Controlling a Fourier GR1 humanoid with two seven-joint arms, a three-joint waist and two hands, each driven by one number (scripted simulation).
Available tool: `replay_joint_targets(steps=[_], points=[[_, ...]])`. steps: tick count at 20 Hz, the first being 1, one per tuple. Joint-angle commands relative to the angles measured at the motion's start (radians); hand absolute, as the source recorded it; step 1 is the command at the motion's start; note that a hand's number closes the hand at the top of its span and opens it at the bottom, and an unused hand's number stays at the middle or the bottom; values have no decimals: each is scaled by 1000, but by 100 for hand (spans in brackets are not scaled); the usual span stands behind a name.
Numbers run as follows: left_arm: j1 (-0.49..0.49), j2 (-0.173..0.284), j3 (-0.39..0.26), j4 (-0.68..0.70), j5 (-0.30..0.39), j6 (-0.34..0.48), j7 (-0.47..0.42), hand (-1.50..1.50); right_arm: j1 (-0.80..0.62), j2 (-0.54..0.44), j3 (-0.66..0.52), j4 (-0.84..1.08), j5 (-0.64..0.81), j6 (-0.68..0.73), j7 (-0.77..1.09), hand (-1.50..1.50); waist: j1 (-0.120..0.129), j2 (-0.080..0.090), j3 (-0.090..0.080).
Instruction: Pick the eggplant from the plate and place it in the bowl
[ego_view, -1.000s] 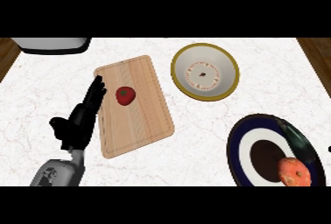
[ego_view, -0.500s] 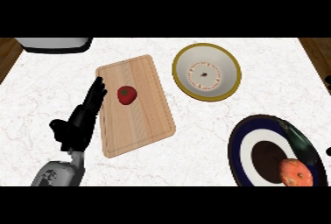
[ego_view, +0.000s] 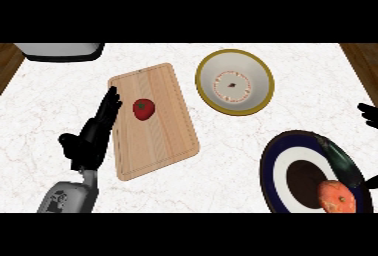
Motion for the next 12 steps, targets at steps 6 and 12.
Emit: replay_joint_targets(steps=[6,12], points=[[-29,-15,42,-6,1,-39,39,0,43,59,-100,-1,-37,86,-61,-150,-5,-1,0],[55,-42,6,-89,-59,-30,51,0,46,109,-153,-41,-75,112,15,-150,-3,-1,0]])
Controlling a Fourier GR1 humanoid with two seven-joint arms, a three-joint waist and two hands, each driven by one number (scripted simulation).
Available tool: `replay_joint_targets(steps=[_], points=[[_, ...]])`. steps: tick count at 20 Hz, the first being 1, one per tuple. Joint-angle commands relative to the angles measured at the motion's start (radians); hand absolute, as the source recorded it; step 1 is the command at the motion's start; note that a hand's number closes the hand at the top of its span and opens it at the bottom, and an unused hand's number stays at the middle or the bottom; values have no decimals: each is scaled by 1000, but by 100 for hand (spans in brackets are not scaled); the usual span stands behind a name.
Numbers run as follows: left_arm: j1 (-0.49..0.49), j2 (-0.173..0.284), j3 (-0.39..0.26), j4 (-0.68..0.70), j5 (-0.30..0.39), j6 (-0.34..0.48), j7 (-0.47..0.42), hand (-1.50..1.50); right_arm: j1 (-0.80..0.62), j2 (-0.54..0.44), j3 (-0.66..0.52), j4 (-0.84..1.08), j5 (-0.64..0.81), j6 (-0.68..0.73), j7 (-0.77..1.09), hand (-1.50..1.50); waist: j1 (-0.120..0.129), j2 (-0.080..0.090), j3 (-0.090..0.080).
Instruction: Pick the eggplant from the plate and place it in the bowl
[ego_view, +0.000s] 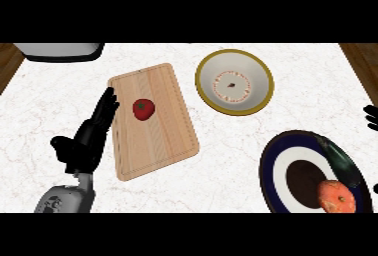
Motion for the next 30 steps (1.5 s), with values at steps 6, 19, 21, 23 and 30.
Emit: replay_joint_targets(steps=[6,19,21,23,30], points=[[34,7,30,-80,-2,-36,31,0,26,77,-34,18,-3,28,50,-150,3,0,0],[-2,-36,64,-40,-39,-41,48,0,-14,149,-10,123,200,-39,-91,-150,2,1,0],[16,-73,12,20,-63,-41,-11,0,-26,163,31,193,305,-119,-165,-150,4,2,0],[-20,-36,62,3,-43,-51,17,0,54,196,69,113,356,-173,-156,-150,-1,1,0],[3,-53,59,-18,-52,-56,32,0,-137,136,60,437,411,-106,-297,-150,8,2,1]])
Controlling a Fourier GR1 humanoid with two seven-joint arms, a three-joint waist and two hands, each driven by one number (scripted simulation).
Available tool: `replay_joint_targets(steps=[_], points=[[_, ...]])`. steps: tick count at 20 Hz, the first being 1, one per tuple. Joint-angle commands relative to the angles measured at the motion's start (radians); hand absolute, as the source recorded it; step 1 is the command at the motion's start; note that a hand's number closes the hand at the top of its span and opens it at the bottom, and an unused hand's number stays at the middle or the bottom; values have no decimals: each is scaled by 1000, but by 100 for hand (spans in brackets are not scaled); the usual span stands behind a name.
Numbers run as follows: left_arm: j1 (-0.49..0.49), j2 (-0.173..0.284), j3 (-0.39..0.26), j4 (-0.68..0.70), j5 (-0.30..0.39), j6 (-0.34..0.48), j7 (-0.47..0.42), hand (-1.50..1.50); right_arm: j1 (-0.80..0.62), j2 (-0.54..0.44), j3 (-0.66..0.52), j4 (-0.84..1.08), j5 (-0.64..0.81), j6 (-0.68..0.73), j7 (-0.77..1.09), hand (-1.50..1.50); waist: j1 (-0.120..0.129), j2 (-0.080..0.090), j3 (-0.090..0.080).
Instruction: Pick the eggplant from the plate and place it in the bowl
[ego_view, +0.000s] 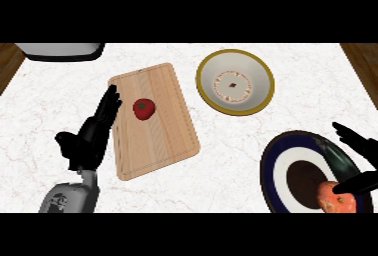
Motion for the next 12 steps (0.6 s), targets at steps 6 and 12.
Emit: replay_joint_targets(steps=[6,12], points=[[-3,-40,-13,51,-32,24,-44,0,-6,-2,117,30,146,-13,-234,150,-1,1,1],[-18,-1,12,-35,2,-18,52,0,0,51,143,99,183,-51,-315,150,0,0,1]])
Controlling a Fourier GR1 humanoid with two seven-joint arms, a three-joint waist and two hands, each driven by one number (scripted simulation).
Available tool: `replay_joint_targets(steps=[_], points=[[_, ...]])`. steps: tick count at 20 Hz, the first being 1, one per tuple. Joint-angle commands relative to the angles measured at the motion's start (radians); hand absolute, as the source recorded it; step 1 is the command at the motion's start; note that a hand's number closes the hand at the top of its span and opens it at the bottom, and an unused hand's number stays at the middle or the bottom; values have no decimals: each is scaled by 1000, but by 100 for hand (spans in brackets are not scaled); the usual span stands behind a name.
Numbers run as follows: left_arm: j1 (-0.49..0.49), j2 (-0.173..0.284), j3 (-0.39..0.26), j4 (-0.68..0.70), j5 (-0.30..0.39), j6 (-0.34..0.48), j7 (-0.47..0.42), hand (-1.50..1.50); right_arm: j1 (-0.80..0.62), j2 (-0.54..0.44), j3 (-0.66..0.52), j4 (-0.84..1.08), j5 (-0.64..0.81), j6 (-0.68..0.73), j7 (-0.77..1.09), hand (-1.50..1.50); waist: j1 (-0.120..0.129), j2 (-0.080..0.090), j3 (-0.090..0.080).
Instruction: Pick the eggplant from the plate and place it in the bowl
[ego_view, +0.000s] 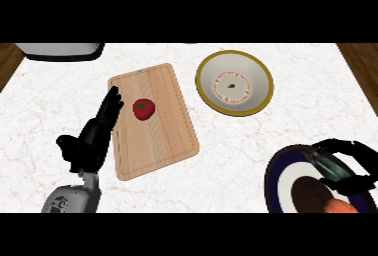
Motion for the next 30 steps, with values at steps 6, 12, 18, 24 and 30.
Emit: replay_joint_targets(steps=[6,12,18,24,30], points=[[3,23,30,18,5,-21,-6,0,52,173,37,-235,-46,-16,112,150,-10,2,11],[-30,-8,-14,35,-2,-28,-12,0,-145,516,267,-302,-12,-407,246,150,52,2,13],[-11,-16,-22,30,0,-30,-15,0,-229,523,549,-435,-4,-810,366,150,55,-5,11],[-15,-1,14,50,1,-19,-44,0,-460,525,755,-509,185,-1037,767,150,28,-4,9],[-11,-12,10,45,-6,-6,-26,0,-760,525,764,-499,328,-976,1224,150,13,-5,10]])
